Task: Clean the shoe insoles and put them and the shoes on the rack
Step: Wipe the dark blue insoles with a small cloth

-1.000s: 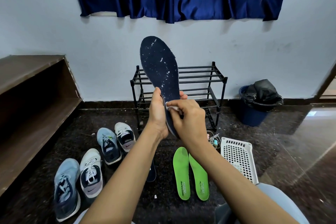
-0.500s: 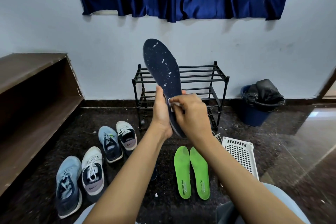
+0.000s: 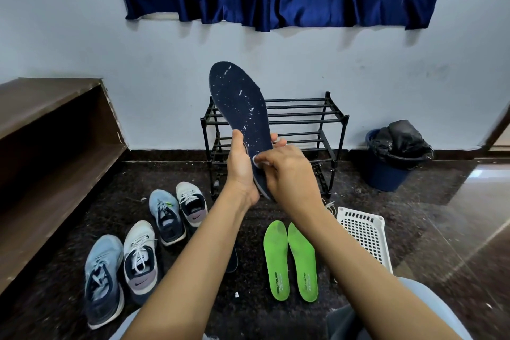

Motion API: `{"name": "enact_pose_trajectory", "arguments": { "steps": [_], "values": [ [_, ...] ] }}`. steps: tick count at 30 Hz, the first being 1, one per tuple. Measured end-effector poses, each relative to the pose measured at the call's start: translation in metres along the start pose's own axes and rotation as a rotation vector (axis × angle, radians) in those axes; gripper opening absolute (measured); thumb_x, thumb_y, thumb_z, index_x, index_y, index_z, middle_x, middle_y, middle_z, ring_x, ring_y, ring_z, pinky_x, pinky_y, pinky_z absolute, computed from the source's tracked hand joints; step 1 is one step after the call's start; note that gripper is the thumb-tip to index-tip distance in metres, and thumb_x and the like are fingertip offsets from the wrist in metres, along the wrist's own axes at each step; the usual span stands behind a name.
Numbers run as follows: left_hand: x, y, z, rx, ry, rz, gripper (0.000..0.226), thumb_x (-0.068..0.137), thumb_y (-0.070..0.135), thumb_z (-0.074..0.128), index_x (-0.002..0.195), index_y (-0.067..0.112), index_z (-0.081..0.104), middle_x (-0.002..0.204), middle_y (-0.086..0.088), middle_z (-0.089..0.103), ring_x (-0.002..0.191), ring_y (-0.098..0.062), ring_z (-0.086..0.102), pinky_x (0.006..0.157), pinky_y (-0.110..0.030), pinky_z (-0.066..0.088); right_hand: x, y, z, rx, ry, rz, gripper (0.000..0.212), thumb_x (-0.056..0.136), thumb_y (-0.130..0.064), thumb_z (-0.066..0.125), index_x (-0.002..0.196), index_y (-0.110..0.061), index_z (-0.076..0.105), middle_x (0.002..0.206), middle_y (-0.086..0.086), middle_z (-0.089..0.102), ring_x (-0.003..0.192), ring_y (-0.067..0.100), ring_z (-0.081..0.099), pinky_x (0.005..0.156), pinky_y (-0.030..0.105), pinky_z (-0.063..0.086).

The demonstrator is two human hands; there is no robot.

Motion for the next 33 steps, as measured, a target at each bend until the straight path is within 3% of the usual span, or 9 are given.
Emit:
{"name": "enact_pose_trajectory", "arguments": {
  "steps": [6,8,11,15,20,23,28,30,33],
  "values": [
    [-0.003,0.005,0.003,0.032,0.008,-0.015,0.067,0.102,0.054,0.022,0.091,0.004,0.065,0.083,-0.009,0.071,0.081,-0.021,0.070,0.078,-0.030,0.055,-0.001,0.000,-0.004,-0.048,0.038,-0.022,0.024,0.078,-0.013,0.049,0.080,-0.010,0.073,0.073,0.006,0.068,0.074,0.028,0.059,0.063,0.031,0.049],
    [-0.002,0.013,-0.002,-0.012,0.027,0.006,0.063,0.102,0.055,0.024,0.099,0.007,0.064,0.094,-0.011,0.070,0.101,-0.030,0.068,0.088,-0.040,0.053,-0.009,-0.002,0.004,-0.047,-0.034,-0.017,0.024,0.077,-0.013,0.050,0.082,-0.010,0.073,0.074,0.008,0.068,0.074,0.030,0.058,0.062,0.033,0.052],
    [-0.002,0.018,-0.007,-0.053,0.054,0.043,0.059,0.102,0.054,0.025,0.104,0.009,0.062,0.101,-0.012,0.065,0.114,-0.035,0.062,0.084,-0.045,0.053,-0.015,0.000,0.011,-0.052,-0.084,-0.007,0.022,0.076,-0.011,0.054,0.085,-0.010,0.074,0.077,0.009,0.067,0.078,0.031,0.057,0.063,0.037,0.053],
    [-0.003,0.012,-0.004,-0.028,0.050,0.007,0.068,0.101,0.058,0.024,0.101,0.005,0.065,0.104,-0.015,0.068,0.109,-0.031,0.065,0.096,-0.043,0.051,-0.008,0.001,0.005,-0.100,-0.033,-0.036,0.019,0.077,-0.010,0.054,0.082,-0.010,0.072,0.076,0.007,0.066,0.076,0.029,0.056,0.061,0.035,0.052],
    [-0.002,0.002,0.004,-0.014,0.016,-0.020,0.071,0.101,0.057,0.025,0.077,0.008,0.069,0.077,-0.008,0.067,0.068,-0.019,0.064,0.068,-0.029,0.052,0.003,0.013,-0.012,-0.125,0.100,0.031,0.014,0.076,-0.007,0.058,0.081,-0.008,0.072,0.074,0.008,0.066,0.073,0.031,0.057,0.062,0.034,0.048],
    [0.000,0.005,0.001,-0.009,0.020,-0.012,0.069,0.102,0.056,0.024,0.084,0.006,0.067,0.074,-0.009,0.071,0.074,-0.023,0.069,0.071,-0.033,0.055,-0.002,0.010,-0.010,-0.073,0.066,0.065,0.014,0.071,-0.001,0.068,0.080,-0.010,0.073,0.074,0.009,0.068,0.070,0.030,0.060,0.068,0.026,0.038],
    [0.003,0.015,-0.010,-0.056,0.058,0.053,0.064,0.101,0.057,0.026,0.097,0.006,0.064,0.086,-0.008,0.067,0.090,-0.029,0.069,0.091,-0.045,0.051,-0.013,0.009,0.005,0.010,-0.081,0.134,0.014,0.075,-0.008,0.069,0.085,-0.016,0.075,0.080,0.005,0.072,0.078,0.028,0.063,0.071,0.031,0.048],
    [0.002,0.014,-0.009,-0.040,0.057,0.045,0.066,0.101,0.057,0.024,0.103,0.004,0.062,0.085,-0.008,0.067,0.088,-0.025,0.069,0.084,-0.039,0.053,-0.010,0.009,0.003,-0.072,-0.042,0.094,0.009,0.076,-0.014,0.070,0.084,-0.015,0.073,0.078,0.005,0.070,0.076,0.028,0.060,0.068,0.031,0.043],
    [0.001,0.007,-0.002,-0.021,0.022,0.002,0.069,0.101,0.058,0.021,0.088,0.004,0.063,0.073,-0.007,0.068,0.072,-0.019,0.068,0.069,-0.028,0.054,0.000,0.016,-0.002,-0.140,0.032,0.114,0.017,0.080,-0.026,0.062,0.086,-0.012,0.069,0.076,0.005,0.067,0.073,0.027,0.060,0.063,0.032,0.042]
  ]
}}
Point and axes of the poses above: each hand's wrist, its own x-axis towards the middle knuckle, its own z-axis out of the palm, y = z × x, the point moved 7 cm from there along x, towards the middle knuckle
